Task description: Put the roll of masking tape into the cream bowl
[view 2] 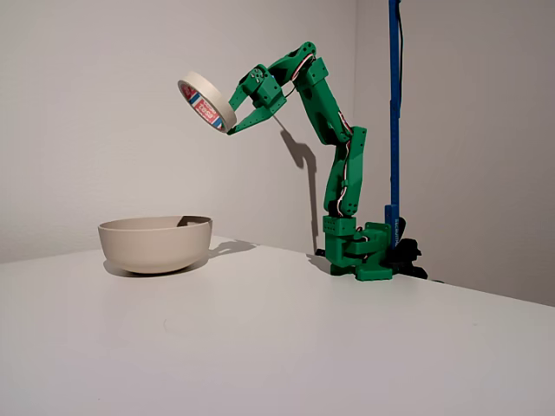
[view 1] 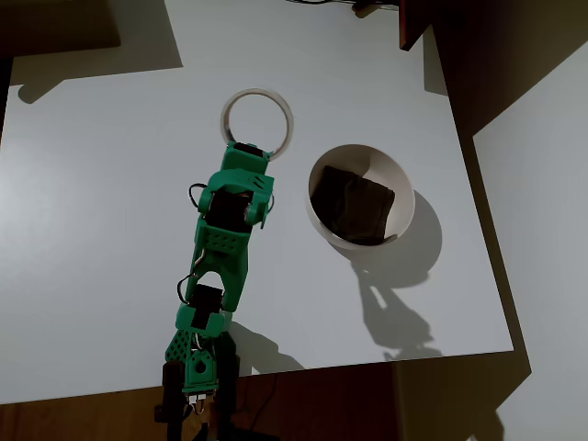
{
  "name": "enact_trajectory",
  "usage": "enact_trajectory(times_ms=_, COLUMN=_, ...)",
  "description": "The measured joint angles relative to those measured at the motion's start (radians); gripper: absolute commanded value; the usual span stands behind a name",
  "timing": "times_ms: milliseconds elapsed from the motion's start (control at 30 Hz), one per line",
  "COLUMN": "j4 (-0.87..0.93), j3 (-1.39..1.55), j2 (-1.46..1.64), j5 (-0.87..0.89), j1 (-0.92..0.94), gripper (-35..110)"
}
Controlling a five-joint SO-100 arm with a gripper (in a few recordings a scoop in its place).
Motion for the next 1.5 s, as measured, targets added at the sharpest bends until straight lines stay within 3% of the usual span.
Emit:
enact_trajectory(times_ms=667, j4=-0.221, j3=-0.006, j2=-0.285, j5=-0.115, j1=0.518, gripper=-8)
enact_trajectory(times_ms=1133, j4=-0.325, j3=-0.005, j2=-0.614, j5=-0.178, j1=0.686, gripper=-8)
enact_trajectory(times_ms=1500, j4=-0.324, j3=-0.005, j2=-0.726, j5=-0.192, j1=0.681, gripper=-8)
